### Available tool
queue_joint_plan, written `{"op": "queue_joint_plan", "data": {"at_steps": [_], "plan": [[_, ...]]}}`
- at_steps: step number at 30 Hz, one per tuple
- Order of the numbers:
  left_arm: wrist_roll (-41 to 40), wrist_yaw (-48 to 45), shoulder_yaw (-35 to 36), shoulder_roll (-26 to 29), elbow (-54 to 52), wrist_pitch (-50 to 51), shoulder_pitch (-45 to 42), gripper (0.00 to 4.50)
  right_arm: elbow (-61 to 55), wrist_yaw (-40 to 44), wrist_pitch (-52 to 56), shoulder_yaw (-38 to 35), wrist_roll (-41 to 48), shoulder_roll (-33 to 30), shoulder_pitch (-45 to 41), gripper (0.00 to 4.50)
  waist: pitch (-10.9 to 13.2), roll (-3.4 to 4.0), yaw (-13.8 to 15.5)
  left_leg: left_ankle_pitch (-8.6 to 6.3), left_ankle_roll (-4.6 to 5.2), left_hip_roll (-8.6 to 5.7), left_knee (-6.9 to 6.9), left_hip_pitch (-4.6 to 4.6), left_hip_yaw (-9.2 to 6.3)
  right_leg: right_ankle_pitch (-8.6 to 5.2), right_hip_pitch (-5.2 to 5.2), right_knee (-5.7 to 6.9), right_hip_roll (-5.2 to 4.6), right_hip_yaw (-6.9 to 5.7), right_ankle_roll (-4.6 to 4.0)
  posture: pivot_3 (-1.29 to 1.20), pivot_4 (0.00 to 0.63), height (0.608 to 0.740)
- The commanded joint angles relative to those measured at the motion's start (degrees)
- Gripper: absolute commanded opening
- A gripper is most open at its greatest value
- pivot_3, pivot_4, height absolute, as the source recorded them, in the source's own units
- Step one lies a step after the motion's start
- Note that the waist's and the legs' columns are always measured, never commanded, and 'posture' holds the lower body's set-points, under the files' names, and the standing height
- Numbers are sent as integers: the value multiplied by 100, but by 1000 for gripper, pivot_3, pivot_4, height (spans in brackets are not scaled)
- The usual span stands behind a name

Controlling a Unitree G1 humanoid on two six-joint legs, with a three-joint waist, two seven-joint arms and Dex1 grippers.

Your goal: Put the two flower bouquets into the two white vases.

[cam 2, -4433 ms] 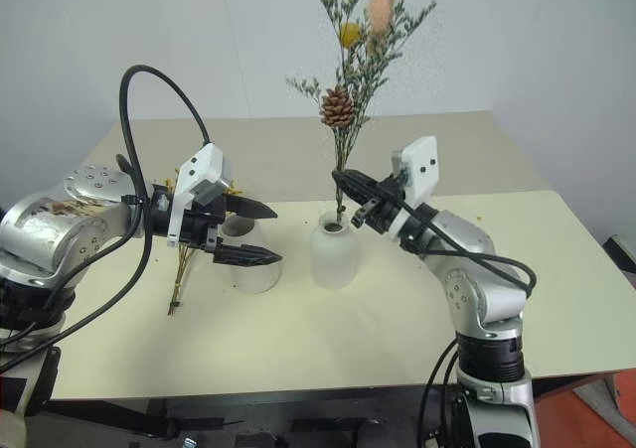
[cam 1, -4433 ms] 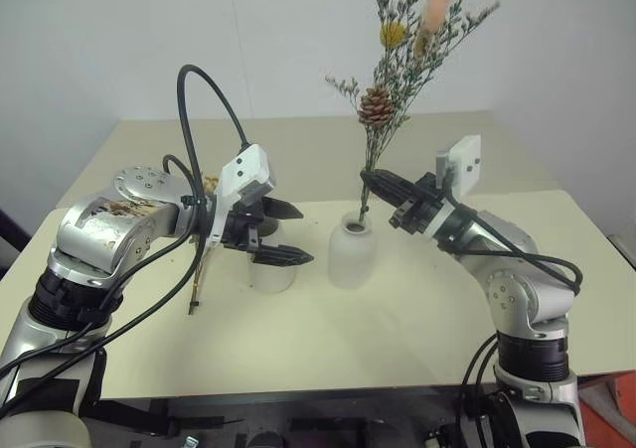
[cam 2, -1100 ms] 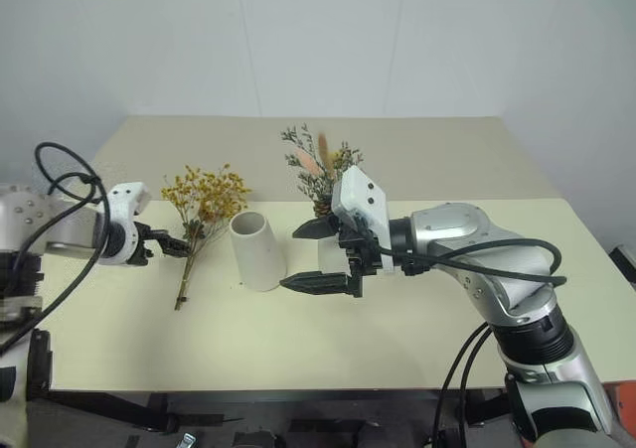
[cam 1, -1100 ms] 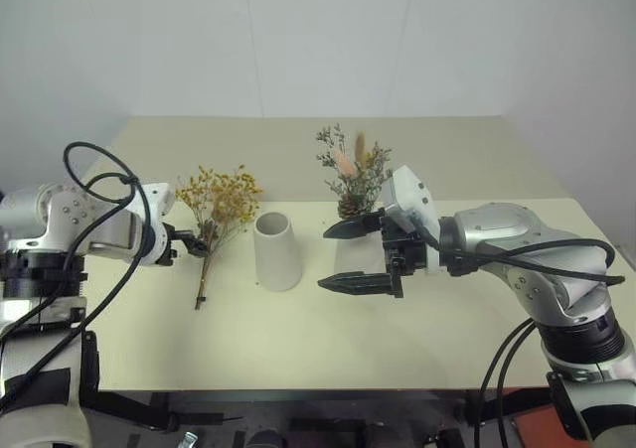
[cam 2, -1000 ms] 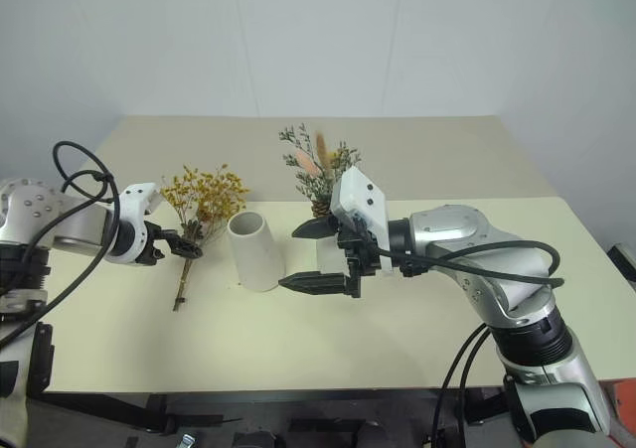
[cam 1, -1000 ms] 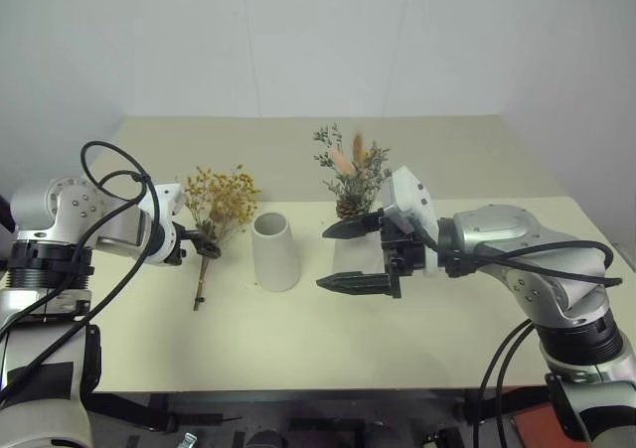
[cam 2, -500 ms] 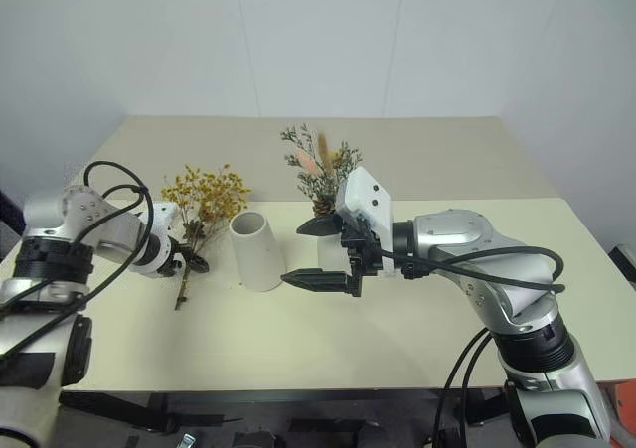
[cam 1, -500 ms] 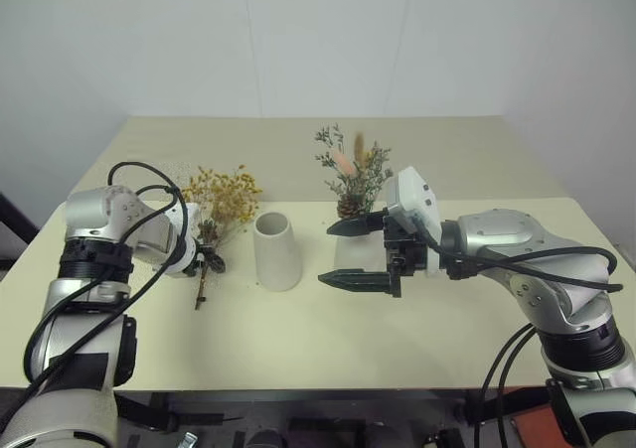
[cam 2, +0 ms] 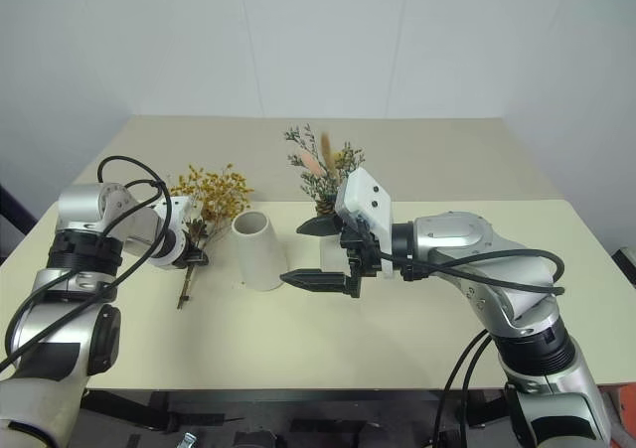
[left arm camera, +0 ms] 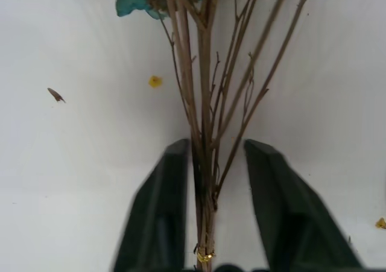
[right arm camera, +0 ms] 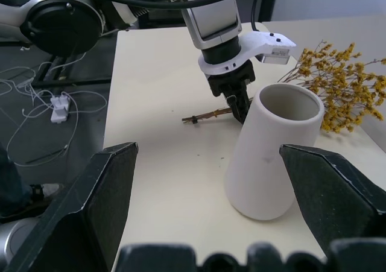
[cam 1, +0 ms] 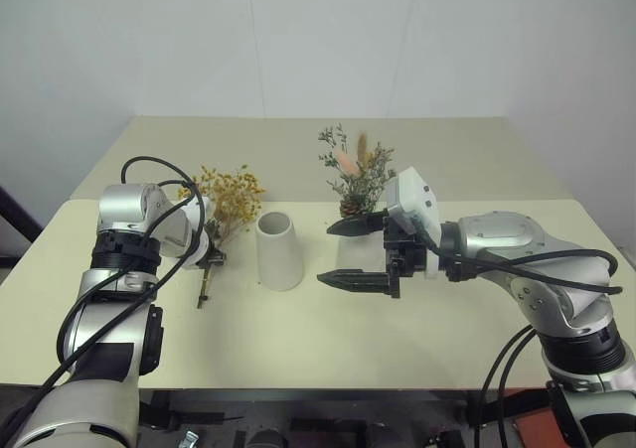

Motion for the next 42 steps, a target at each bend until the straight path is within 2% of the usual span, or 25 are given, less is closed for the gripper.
{"op": "queue_joint_plan", "data": {"at_steps": [1,2,7,11,15,18,21,25,28,32,36,39,42], "plan": [[179,-241,56,-36,-32,-48,-71,288,-178,-33,38,-263,135,-50,-4,4500,0,0,-1,0,0,0,0,-1,0,0,0,-1,0,0,0,0,150,740],[226,-281,69,-35,-47,-53,-76,22,-176,-35,43,-265,137,-49,-3,4500,0,0,-3,0,0,0,0,-2,0,0,-1,-2,0,0,0,0,150,740],[410,-439,144,79,-375,-59,-48,22,-157,-18,36,-265,117,-50,-2,4500,0,0,-10,0,0,0,0,-1,0,0,-1,-1,1,0,0,0,150,740],[294,-780,522,446,-1534,-357,241,22,-144,-3,40,-286,94,-97,7,4500,2,-2,-50,0,0,2,0,-11,0,0,-10,-2,1,0,0,0,150,740],[-135,-1546,1095,898,-2675,-787,621,22,-141,40,31,-306,105,-177,44,4500,2,-2,-82,0,-1,3,0,-14,0,1,-15,-3,1,2,-1,0,150,740],[-466,-2005,1336,1173,-3001,-637,667,22,-160,53,16,-318,106,-207,85,4500,2,-2,-76,0,-1,3,-1,-11,1,0,-12,-6,1,2,0,0,150,740],[-924,-2688,1727,1375,-3396,-958,876,22,-179,4,28,-290,100,-158,82,4500,2,-2,-75,0,-1,3,-1,-2,1,0,-3,-6,0,1,1,0,150,740],[-1776,-3577,2694,1229,-3738,-1677,1104,22,-248,-81,37,-235,75,-79,116,4500,2,-3,-74,0,-1,6,-1,-7,1,0,-7,-8,2,0,0,0,150,740],[-2234,-4258,3022,1208,-3953,-2202,1371,22,-357,-116,33,-235,50,-101,222,4500,2,-3,-73,0,-1,6,0,-8,2,0,-8,-10,1,0,0,0,150,740],[-2509,-4707,2973,1081,-3917,-2769,1497,22,-411,-215,-43,-214,-58,-62,276,4500,2,-3,-72,0,-1,7,0,-3,4,0,-3,-7,1,0,0,0,150,740],[-2577,-5015,2884,511,-4047,-3794,1662,22,-355,-330,-61,-129,-151,40,207,4500,1,-4,-33,0,-1,8,0,8,4,2,9,-7,2,-1,-1,0,150,740],[-2433,-5195,2659,213,-4081,-4451,1832,22,-315,-510,-14,-72,-271,147,139,4500,1,-4,-25,0,-1,8,0,3,5,3,5,-10,3,0,-2,0,150,740],[-2311,-5257,2346,178,-3931,-4667,1897,22,-353,-788,97,-84,-313,292,84,4500,1,-4,-33,0,-1,8,0,-1,5,3,1,-11,3,1,-2,0,150,740]]}}
